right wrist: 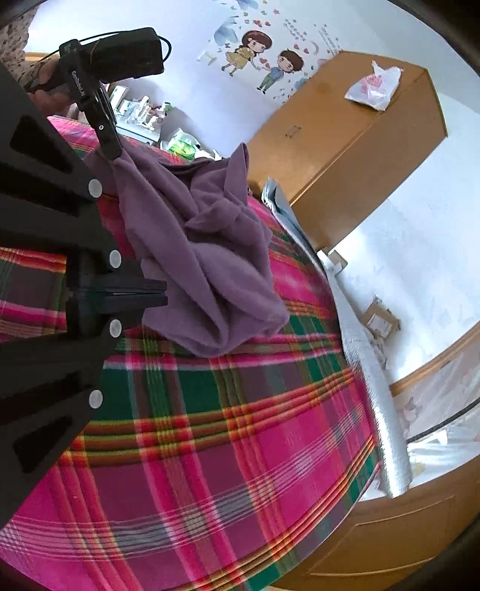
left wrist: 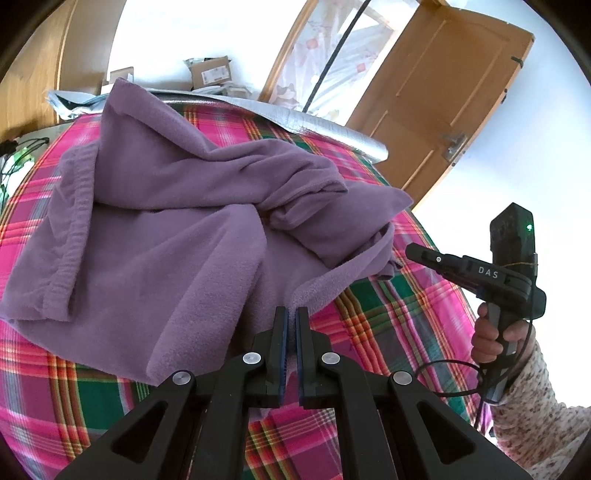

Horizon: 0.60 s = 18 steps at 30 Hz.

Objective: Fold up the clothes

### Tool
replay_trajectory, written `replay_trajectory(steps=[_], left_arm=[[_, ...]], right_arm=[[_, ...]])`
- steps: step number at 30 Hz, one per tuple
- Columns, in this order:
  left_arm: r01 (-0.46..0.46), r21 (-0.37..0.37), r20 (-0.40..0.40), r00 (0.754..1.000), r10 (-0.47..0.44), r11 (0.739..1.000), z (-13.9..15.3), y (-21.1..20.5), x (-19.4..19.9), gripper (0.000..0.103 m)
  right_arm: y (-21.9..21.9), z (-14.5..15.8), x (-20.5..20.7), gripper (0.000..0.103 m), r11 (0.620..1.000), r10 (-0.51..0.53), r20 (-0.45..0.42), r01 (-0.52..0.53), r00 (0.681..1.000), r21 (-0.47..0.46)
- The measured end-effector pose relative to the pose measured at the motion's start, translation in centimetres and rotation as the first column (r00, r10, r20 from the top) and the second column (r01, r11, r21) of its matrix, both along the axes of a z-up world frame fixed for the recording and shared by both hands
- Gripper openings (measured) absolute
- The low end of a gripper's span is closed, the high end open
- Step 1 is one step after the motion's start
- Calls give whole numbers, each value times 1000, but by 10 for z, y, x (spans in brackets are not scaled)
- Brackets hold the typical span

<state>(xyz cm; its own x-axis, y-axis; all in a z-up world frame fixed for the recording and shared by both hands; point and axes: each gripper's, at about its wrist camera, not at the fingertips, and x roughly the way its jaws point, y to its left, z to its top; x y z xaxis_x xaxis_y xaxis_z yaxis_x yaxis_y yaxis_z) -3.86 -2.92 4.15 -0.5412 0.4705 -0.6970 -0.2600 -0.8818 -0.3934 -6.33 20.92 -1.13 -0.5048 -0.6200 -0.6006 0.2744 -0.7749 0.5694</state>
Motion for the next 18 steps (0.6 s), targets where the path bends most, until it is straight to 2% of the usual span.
replay_trajectory(steps=[2,4,6,12,14,15,16,18], left_arm=[[0,1,2,1000,0,1000,-1,0,0,4],[1,1,4,1000,-1,1000,-1,-1,0,4],[1,0,6,1000,-1,1000,-1,-1,1,4],[3,0,11,1000,-3,1000,-3,1,0,4],[4,0,12,1000,-4,1000,-3,2,0,4],[5,-2,11,1000,-5,1000,-3,2,1,4],[6,-3,11,1000,-6,1000,-2,3,1,4],[8,-4,8,1000,-7,1000,-1,3,2,4]], right_arm=[[2,-5,-1,5,1000,-11,25,11,1000,-13],[5,-11,-4,23,999,-21,47,22,999,-32],[6,-15,-6,28,998,-21,66,25,998,-59],[6,-22,-11,28,993,-6,91,17,996,-114],[3,-21,-11,21,994,-1,87,10,996,-108],[2,-20,-11,11,995,-1,82,9,997,-102],[3,-18,-10,6,995,-3,73,10,997,-100],[4,-15,-8,5,996,-9,56,13,998,-90]])
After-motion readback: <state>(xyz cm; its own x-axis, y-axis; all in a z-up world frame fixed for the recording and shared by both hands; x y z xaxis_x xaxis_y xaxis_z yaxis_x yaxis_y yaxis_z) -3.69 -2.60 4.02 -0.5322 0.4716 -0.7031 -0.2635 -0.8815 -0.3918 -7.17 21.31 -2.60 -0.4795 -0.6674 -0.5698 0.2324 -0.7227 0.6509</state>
